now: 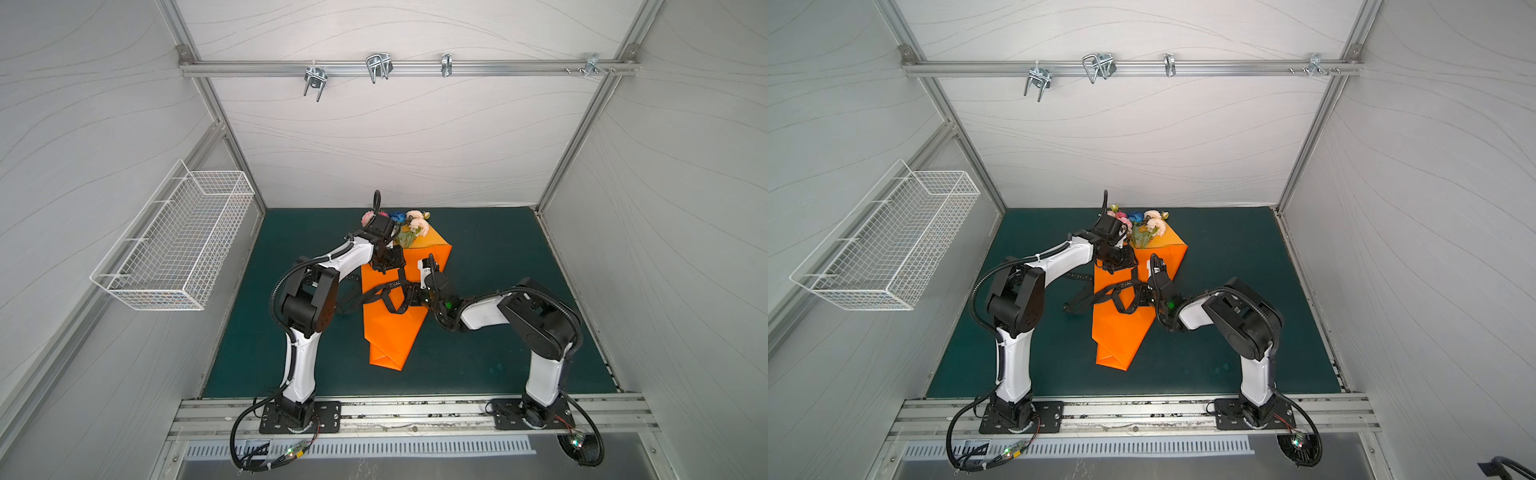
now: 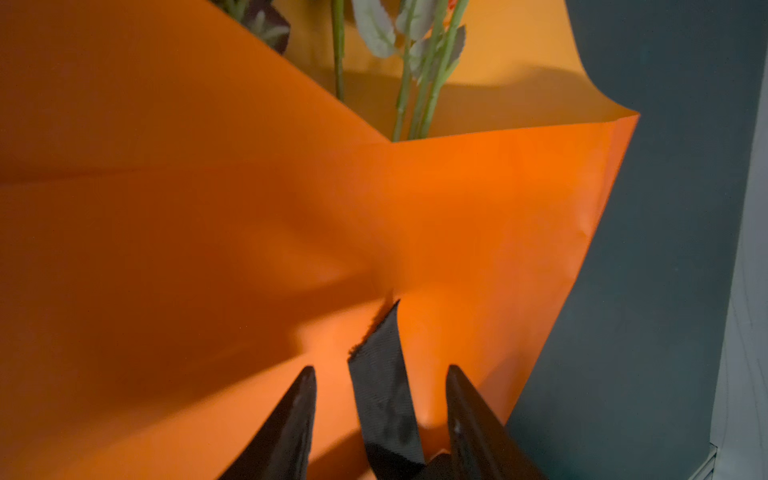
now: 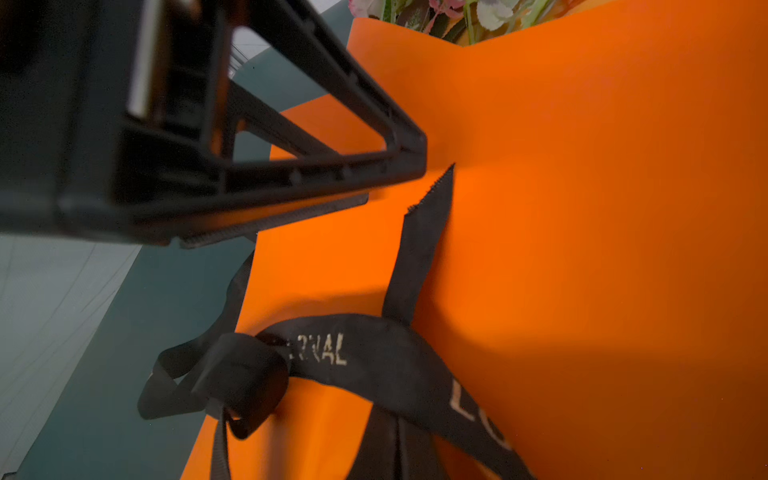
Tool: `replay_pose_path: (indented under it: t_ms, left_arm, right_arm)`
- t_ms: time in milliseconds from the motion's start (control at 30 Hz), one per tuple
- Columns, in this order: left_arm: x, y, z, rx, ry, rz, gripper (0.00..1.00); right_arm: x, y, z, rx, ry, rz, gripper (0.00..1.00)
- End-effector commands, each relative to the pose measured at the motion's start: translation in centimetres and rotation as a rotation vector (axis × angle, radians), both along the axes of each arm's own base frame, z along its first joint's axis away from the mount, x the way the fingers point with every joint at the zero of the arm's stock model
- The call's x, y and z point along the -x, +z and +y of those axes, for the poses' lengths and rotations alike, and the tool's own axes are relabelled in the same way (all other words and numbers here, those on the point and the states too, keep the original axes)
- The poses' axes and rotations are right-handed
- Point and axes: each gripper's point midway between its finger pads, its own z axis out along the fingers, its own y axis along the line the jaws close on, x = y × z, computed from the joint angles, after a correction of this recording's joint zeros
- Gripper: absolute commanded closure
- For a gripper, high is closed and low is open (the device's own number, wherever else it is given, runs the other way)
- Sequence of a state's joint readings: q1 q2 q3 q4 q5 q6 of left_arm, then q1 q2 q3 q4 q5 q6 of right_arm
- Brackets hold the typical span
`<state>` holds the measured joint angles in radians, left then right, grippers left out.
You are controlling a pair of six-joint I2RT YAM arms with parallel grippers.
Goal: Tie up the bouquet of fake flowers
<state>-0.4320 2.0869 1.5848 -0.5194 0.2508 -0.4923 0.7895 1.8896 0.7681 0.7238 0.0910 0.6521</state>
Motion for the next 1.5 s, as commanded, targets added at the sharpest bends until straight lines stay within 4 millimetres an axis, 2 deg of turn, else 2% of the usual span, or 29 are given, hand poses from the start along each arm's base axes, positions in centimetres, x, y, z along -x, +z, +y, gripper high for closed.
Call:
replay_pose_path:
  t_ms: [0, 367, 733, 767, 967, 1067, 1200, 1467]
  left_arm:
    - [-0.5, -0.1, 0.1, -0.024, 0.037, 0.024, 0.48]
    - [-0.1, -1.8, -1.3, -0.039, -0.009, 0.058, 0.53]
    - [0.9, -3.3, -2.2, -0.015, -0.055, 0.120, 0.59]
    - [1.1, -3.5, -2.2, -0.013, -0.061, 0.128, 0.61]
    - [1.3, -4.5, -2.0, -0.037, -0.064, 0.145, 0.88]
    - [1.0, -4.0, -2.1, -0.033, -0.063, 0.130, 1.00]
    - [0.3, -2.2, -2.1, -0.030, -0.072, 0.061, 1.00]
    - [-2.0, 3.7, -3.0, 0.042, -0.114, -0.182, 1.00]
  right_arm:
    - [-1.1, 1.2, 0.7, -0.040, 0.014, -0.046, 1.00]
    - [-1.7, 0.7, 0.9, -0.044, 0.016, -0.027, 1.00]
    - [-2.4, -0.2, -0.1, -0.067, 0.003, 0.013, 1.00]
    - [-2.5, -0.3, -0.1, -0.067, 0.004, 0.017, 1.00]
    - [-2.1, -0.2, 0.8, -0.087, 0.054, 0.031, 1.00]
    - [-1.7, 0.5, 1.0, -0.088, 0.082, 0.029, 0.97]
    - [-1.1, 2.1, 0.8, -0.058, 0.109, 0.027, 0.80]
    - [1.4, 3.8, -1.3, 0.030, 0.122, 0.070, 0.74]
